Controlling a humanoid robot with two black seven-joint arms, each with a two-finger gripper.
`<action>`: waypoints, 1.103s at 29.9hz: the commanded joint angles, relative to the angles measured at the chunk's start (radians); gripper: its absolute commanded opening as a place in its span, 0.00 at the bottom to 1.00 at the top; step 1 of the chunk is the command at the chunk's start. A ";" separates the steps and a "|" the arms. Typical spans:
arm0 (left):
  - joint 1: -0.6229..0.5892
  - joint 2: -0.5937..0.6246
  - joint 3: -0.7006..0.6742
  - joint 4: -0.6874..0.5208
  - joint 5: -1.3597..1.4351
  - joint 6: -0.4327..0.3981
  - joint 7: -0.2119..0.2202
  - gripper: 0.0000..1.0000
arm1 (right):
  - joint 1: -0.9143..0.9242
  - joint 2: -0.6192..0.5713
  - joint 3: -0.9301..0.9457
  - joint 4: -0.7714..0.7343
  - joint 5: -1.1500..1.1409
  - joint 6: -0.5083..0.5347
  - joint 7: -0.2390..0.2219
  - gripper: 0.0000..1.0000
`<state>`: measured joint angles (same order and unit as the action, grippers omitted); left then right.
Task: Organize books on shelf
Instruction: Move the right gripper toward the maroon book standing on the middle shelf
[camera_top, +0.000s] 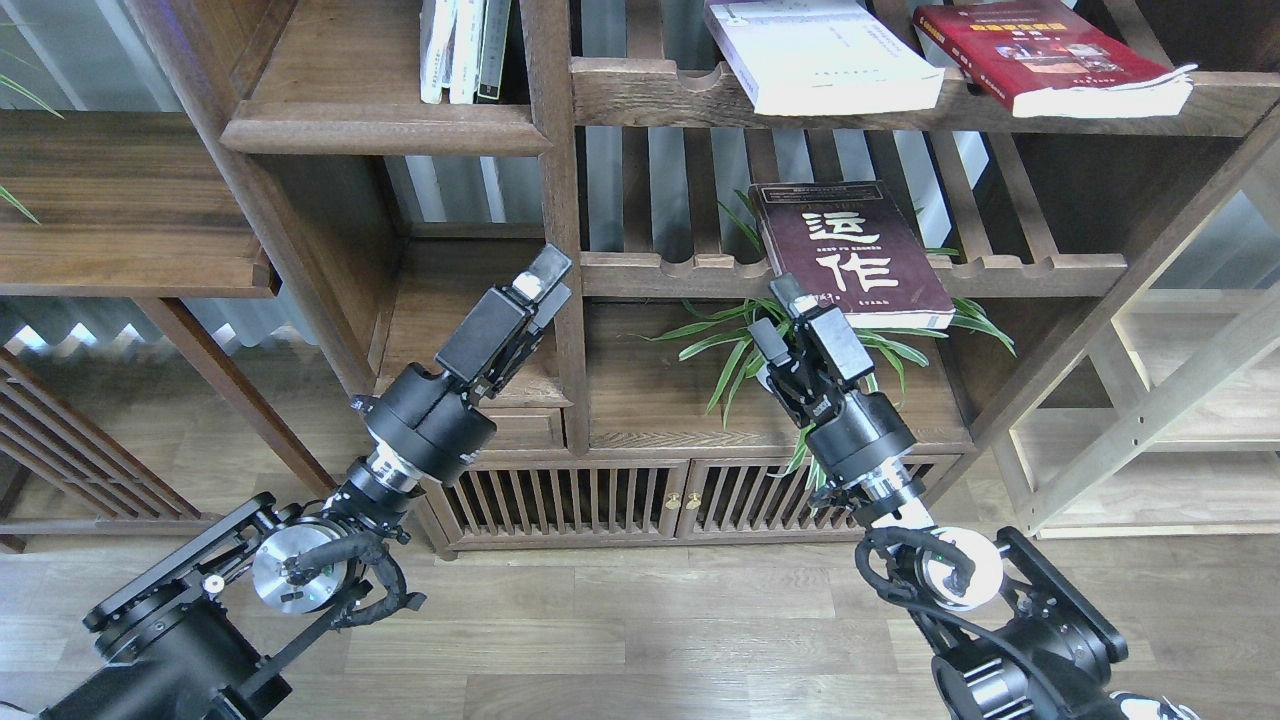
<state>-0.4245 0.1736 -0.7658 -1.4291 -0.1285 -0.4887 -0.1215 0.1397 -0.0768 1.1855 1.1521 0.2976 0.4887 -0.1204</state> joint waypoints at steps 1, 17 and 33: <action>-0.008 0.000 0.000 -0.001 0.004 0.000 0.000 0.99 | -0.023 0.002 0.000 0.000 0.002 0.000 0.005 1.00; -0.008 0.001 -0.004 0.001 0.004 0.000 -0.001 0.99 | -0.077 -0.012 0.034 -0.058 0.006 -0.063 0.007 0.99; 0.001 0.007 -0.006 0.003 0.010 0.000 0.003 0.99 | 0.058 0.028 0.121 -0.161 0.043 -0.269 0.062 0.98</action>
<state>-0.4244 0.1811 -0.7719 -1.4268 -0.1187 -0.4887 -0.1182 0.1602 -0.0530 1.2849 1.0045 0.3224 0.2498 -0.0765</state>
